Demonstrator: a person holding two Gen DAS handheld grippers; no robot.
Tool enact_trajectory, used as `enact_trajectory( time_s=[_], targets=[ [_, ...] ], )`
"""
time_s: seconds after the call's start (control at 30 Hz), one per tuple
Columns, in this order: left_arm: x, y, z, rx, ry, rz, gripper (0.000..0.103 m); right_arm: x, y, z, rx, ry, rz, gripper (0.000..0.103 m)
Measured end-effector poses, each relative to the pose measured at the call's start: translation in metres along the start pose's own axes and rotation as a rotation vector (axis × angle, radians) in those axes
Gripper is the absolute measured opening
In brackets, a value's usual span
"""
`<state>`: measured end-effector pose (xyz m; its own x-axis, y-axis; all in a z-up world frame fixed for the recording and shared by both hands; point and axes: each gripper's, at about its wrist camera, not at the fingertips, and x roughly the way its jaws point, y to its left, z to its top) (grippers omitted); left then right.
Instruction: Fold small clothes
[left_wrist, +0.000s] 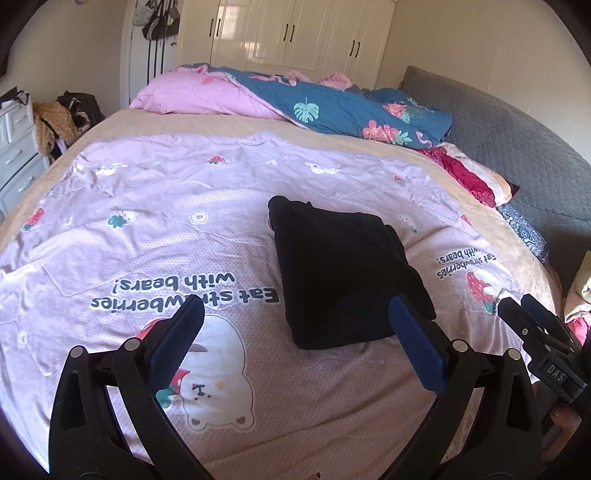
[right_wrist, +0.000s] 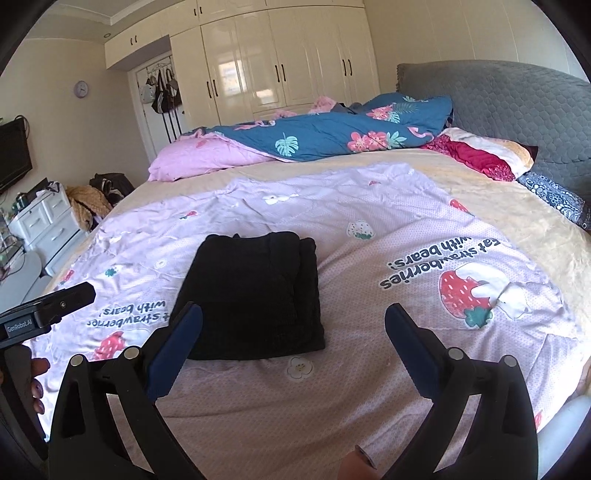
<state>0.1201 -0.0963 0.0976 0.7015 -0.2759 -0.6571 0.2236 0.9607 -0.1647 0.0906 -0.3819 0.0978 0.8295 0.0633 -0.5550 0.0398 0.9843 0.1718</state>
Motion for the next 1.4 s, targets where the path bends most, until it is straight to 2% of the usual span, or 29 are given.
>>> enact_trajectory(
  time_s=[0.33,0.5,0.77,1.03,1.4],
  targets=[
    [-0.025,-0.002,-0.022,0.022,-0.038,-0.011,0.094,-0.036,0.005,-0.009,-0.005,-0.075,0.016,0.099],
    [-0.025,0.000,-0.040,0.025,-0.019,-0.017,0.094,-0.044,0.010,-0.020,-0.012,-0.085,0.036,0.099],
    [-0.023,0.012,-0.069,0.003,-0.008,-0.003,0.094,-0.038,0.010,-0.043,-0.003,-0.044,0.014,0.099],
    [-0.023,0.024,-0.079,-0.014,-0.021,0.024,0.094,-0.019,0.016,-0.076,-0.019,0.019,-0.031,0.099],
    [-0.011,0.029,-0.090,-0.016,0.019,0.055,0.094,-0.004,0.022,-0.093,-0.062,0.060,-0.044,0.099]
  ],
)
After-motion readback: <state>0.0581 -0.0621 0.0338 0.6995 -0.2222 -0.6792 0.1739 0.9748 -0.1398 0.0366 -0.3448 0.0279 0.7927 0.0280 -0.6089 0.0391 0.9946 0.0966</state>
